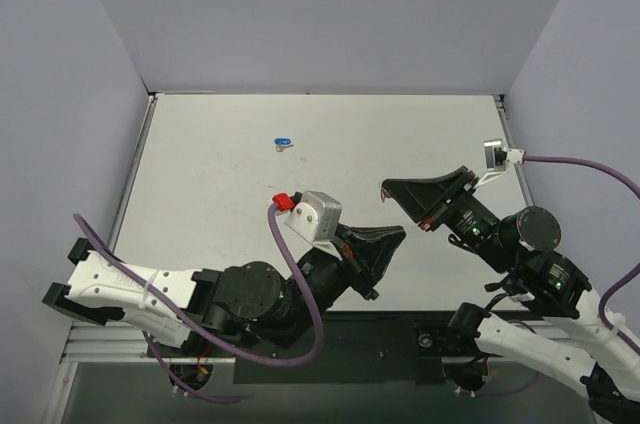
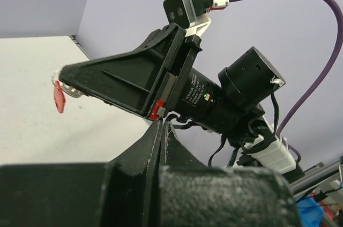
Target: Remove the keys from the keyring
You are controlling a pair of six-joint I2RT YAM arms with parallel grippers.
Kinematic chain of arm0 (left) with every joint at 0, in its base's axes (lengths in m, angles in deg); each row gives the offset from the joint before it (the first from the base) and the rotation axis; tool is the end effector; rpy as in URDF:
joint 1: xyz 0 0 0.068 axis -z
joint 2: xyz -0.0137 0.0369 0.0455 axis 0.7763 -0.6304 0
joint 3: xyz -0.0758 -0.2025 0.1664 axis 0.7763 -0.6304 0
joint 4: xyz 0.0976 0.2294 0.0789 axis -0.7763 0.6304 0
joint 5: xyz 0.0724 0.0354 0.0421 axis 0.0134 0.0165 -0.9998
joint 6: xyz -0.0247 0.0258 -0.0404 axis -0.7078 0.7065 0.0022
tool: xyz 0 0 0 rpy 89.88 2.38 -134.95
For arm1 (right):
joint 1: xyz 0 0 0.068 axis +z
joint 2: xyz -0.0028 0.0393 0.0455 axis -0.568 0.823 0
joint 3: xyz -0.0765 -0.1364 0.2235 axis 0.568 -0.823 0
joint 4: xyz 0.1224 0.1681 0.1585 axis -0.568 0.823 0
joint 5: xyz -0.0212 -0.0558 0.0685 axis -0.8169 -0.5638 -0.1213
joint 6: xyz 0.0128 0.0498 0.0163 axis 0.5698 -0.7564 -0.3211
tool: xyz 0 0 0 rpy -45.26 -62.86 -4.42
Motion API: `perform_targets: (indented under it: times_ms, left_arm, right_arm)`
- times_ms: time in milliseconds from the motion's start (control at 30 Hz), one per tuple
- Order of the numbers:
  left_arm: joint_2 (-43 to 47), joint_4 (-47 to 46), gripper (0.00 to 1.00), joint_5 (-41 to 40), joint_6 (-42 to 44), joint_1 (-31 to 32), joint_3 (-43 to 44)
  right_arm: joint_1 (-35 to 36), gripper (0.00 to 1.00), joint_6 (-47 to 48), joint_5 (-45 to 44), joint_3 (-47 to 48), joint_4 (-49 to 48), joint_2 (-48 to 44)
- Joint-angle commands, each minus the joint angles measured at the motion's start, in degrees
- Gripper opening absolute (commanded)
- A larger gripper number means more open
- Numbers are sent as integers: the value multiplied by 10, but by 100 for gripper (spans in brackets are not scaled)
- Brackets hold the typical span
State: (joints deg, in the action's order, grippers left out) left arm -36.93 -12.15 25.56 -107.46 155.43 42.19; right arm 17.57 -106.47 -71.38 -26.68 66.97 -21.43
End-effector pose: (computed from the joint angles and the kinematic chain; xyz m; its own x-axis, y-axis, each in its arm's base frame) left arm -0.0394 -0.2740 0.4998 -0.3018 -0.5013 -0.8109 0.6449 0.5191 -0.5610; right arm 0.0718 0.0924 0.4559 -0.3602 0.6655 -0.6538 -0.7458 0.2155 0.6303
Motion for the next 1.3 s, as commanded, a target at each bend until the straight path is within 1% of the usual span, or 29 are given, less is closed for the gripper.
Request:
perform_targets:
  times_ms: [0,33,67,100,133,200,233,267,300,333,367,433,500,533,567,600,633,667,700,733,767,800,833,867,900,933,1033,1133,1267]
  left_arm:
    - [51,201,6,70,-27,-14,59]
    - [64,217,7,90,-35,-21,59]
    - [72,248,9,100,-47,-27,56]
    - [91,257,9,124,-55,-38,45]
    - [101,271,12,145,-64,-52,36]
    - [128,294,17,227,-80,-83,24]
    - [138,305,25,263,-91,-97,23]
    - [142,328,28,312,-97,-127,26]
    - [146,342,34,334,-105,-139,34]
    - [147,364,38,364,-106,-155,38]
    - [148,375,46,375,-105,-160,48]
    - [147,401,57,402,-100,-178,59]
    - [146,420,65,422,-93,-190,71]
    - [147,427,67,432,-91,-197,74]
    - [147,427,70,439,-89,-207,75]
    - [149,427,72,453,-86,-215,75]
    - [150,427,75,462,-86,-235,75]
    - [152,427,77,481,-88,-246,75]
    - [151,427,78,498,-91,-273,75]
    - [150,427,79,531,-94,-286,73]
    - [150,423,79,567,-98,-311,72]
    - [150,420,80,583,-100,-321,69]
    - [151,415,80,620,-100,-341,68]
    - [151,412,80,636,-102,-352,67]
    - [152,399,80,676,-102,-366,65]
    - [154,393,80,690,-105,-375,62]
    - [159,363,78,777,-111,-409,58]
    - [163,363,71,804,-112,-418,61]
    - [179,342,66,822,-121,-425,43]
  right_arm:
    - [-2,0,51,-3,43,46,-8]
    - [-3,0,59,14,52,47,-9]
    - [-5,0,70,20,57,80,-10]
    - [-8,0,76,29,65,89,-14]
    - [-9,0,85,44,69,102,-16]
    - [-14,0,95,71,76,115,-23]
    - [-15,0,98,82,77,120,-24]
    - [-17,0,104,103,87,131,-24]
    - [-18,0,110,111,93,141,-17]
    - [-20,0,112,132,108,159,-14]
    - [-21,0,119,141,115,166,-3]
    - [-23,0,123,164,136,187,9]
    - [-23,0,125,163,149,218,22]
    - [-25,0,124,150,154,222,25]
    - [-28,0,117,154,154,222,30]
    - [-30,0,115,160,153,222,33]
    - [-30,0,106,174,152,212,38]
    - [-31,0,103,183,148,203,40]
    - [-31,0,92,205,143,180,42]
    - [-31,0,85,217,131,162,40]
    - [-31,0,68,249,114,117,40]
    - [-31,0,56,265,106,93,38]
    - [-32,0,33,303,90,35,41]
    - [-32,0,18,319,84,13,46]
    - [-32,0,-8,356,81,-26,53]
    - [-32,0,-19,372,79,-42,65]
    - [-33,0,-79,432,79,-122,89]
    - [-31,0,-98,449,86,-152,104]
    - [-31,0,-105,464,101,-164,119]
